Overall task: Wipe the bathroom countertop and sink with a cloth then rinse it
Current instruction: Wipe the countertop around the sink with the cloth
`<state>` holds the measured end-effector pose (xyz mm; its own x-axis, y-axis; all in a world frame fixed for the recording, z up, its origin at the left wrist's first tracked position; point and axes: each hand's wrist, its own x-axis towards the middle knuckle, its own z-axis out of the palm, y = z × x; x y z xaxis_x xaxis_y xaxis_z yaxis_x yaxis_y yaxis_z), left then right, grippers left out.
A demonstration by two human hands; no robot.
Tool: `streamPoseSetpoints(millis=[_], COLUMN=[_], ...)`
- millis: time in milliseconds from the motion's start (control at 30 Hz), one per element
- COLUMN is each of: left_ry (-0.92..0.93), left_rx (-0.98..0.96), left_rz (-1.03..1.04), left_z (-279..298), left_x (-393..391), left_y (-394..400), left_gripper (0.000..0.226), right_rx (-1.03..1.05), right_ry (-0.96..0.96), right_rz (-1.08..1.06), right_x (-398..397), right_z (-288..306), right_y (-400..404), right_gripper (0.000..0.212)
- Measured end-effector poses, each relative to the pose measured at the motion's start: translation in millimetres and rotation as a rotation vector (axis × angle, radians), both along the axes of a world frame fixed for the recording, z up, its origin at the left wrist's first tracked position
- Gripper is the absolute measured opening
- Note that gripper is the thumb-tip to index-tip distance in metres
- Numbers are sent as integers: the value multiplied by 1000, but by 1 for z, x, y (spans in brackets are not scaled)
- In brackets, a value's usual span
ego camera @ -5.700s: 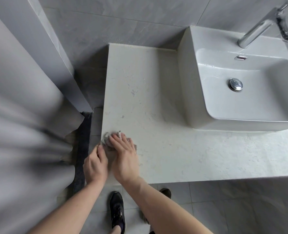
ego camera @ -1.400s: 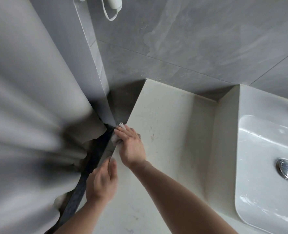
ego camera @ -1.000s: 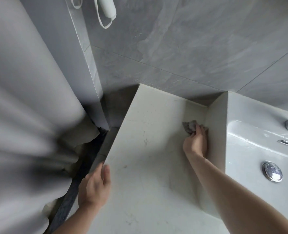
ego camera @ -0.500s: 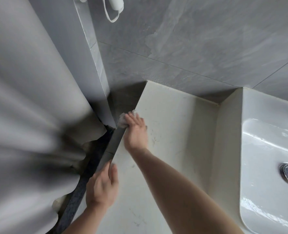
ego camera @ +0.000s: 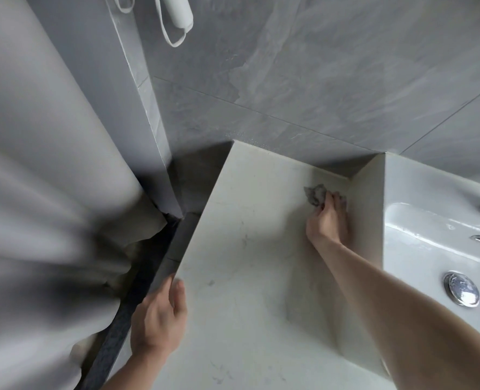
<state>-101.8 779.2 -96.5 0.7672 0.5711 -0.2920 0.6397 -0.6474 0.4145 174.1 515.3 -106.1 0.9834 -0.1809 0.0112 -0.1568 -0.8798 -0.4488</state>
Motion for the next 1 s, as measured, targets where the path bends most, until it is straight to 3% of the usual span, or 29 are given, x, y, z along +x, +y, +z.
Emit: streamPoseSetpoints(millis=[200, 333, 500, 600, 800, 933, 1000], left_ry=[19, 12, 2, 8, 20, -21, -34], left_rx=[12, 12, 36, 31, 8, -25, -38], left_rz=[12, 10, 17, 17, 29, 35, 49], left_z=[-3, -1, 3, 4, 8, 10, 10], left_x=[1, 1, 1, 1, 1, 1, 1], left_y=[0, -1, -2, -2, -3, -4, -4], left_gripper=[64, 67, 61, 60, 54, 57, 51], right_rx=[-31, -20, 144, 217, 362, 228, 168], right_ry=[-2, -3, 43, 70, -49, -61, 14], right_rz=[-124, 104, 533, 676, 383, 18, -106], right_x=[-9, -23, -60, -71, -21, 23, 38], right_z=[-10, -5, 0, 4, 22, 20, 14], right_y=[56, 126, 209, 219, 125, 36, 4], right_gripper=[59, 72, 63, 64, 40, 61, 55])
